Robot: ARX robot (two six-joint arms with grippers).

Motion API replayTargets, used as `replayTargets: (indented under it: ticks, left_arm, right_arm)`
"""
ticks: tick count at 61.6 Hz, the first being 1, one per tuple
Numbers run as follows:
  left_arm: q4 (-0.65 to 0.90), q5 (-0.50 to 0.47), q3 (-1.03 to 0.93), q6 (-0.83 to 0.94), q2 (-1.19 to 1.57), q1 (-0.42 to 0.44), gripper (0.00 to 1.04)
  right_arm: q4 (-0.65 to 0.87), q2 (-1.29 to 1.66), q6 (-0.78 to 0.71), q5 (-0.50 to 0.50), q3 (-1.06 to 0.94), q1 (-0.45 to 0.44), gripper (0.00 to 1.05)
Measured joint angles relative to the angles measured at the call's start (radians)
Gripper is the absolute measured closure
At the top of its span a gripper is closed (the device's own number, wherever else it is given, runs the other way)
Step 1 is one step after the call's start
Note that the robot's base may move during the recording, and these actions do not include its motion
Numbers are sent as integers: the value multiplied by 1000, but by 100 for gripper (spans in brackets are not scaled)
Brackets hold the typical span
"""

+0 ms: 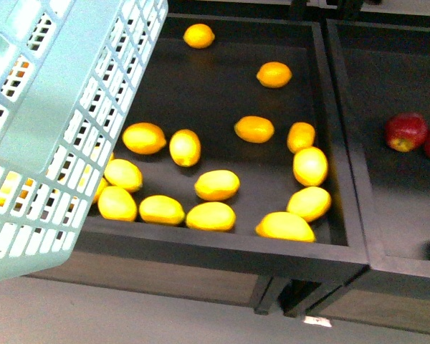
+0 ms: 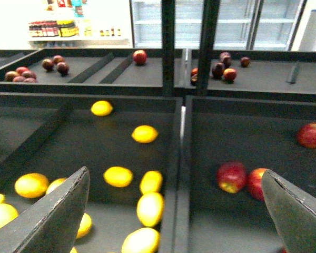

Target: Pick lemon and mango into basket

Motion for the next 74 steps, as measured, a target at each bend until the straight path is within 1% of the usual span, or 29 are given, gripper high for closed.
replayTargets:
  ticks: [51,60,61,64,65,66,67,69,71,74]
  left_arm:
    - [0,-1,0,3,1,2,99]
    - [-2,-30,2,19,1,9,99]
    - [-16,-33,7,39,2,9,99]
    - [-246,-44,102,146,36,-7,99]
    - [-351,-46,150,235,58,-16,99]
    - [-383,-47,164,251,65,-20,99]
    - [-435,-48,185,307,77,-29,99]
    - [-489,-51,204,388,93,-41,99]
    - [-510,-55,211,465,109,-55,99]
    - [-509,-69,218,532,143,-85,100]
  right_arm:
    - [0,0,0,-3,0,0,9]
    - [0,0,0,-5,0,-1,9]
    - [0,0,0,-5,0,-1,9]
    - [0,0,0,-2,0,-1,9]
    - [0,0,0,-2,0,-1,9]
    - [0,0,0,-3,0,-1,9]
    - [0,0,0,-2,0,-1,9]
    - [0,0,0,-2,0,-1,9]
    - [0,0,0,-2,0,-1,9]
    - [0,0,0,-2,0,-1,9]
